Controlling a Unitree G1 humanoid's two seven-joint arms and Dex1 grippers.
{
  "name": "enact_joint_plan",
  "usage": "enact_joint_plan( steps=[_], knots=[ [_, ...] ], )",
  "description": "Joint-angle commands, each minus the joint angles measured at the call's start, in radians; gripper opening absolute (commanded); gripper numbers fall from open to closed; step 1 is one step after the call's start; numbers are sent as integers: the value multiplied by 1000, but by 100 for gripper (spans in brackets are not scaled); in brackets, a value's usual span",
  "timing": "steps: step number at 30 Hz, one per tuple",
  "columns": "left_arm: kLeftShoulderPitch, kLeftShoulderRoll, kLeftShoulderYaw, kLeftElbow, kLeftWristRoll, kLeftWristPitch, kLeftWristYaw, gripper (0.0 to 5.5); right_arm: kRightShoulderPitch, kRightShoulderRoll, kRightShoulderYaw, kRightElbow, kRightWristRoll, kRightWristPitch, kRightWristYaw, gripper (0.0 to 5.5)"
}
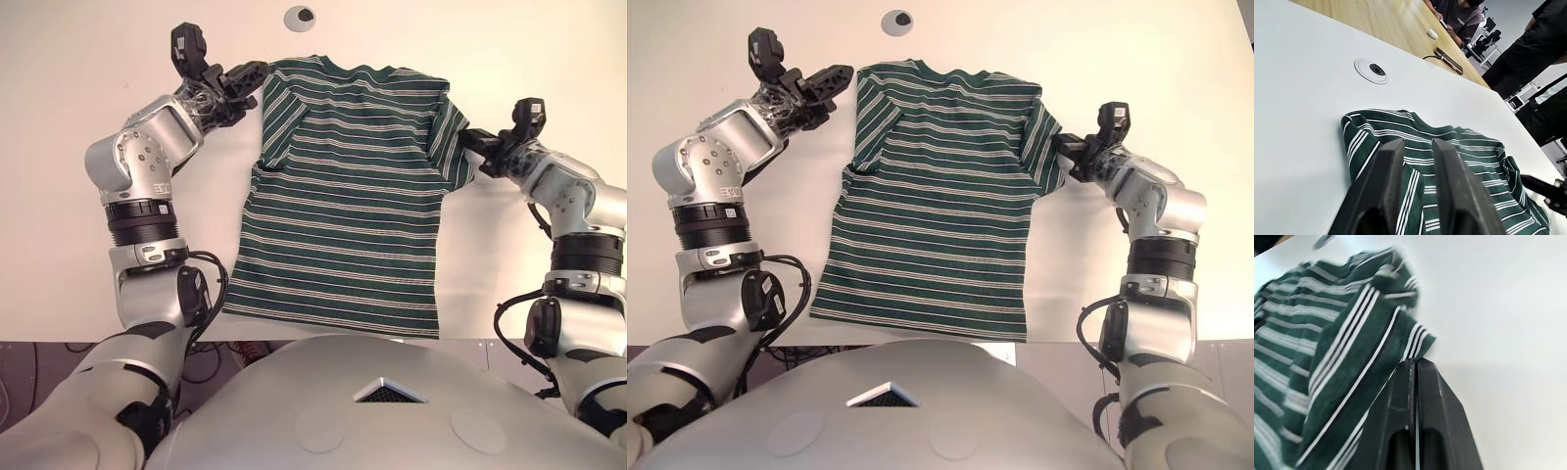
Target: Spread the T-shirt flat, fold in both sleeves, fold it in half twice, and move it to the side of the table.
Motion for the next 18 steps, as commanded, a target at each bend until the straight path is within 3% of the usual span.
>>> enact_joint_plan(
  steps=[1, 13, 18],
  knots=[
    [40, 24, -32, -60, 16, -9, -23, 100, -7, -40, -13, 20, -49, -45, -35, 5],
    [62, 20, -65, -73, 63, -71, -22, 100, -50, -36, -16, -15, -93, -73, -91, 5],
    [53, 22, -68, -55, 72, -78, -27, 100, -25, -19, 11, -41, -43, -5, 6, 83]
  ],
)
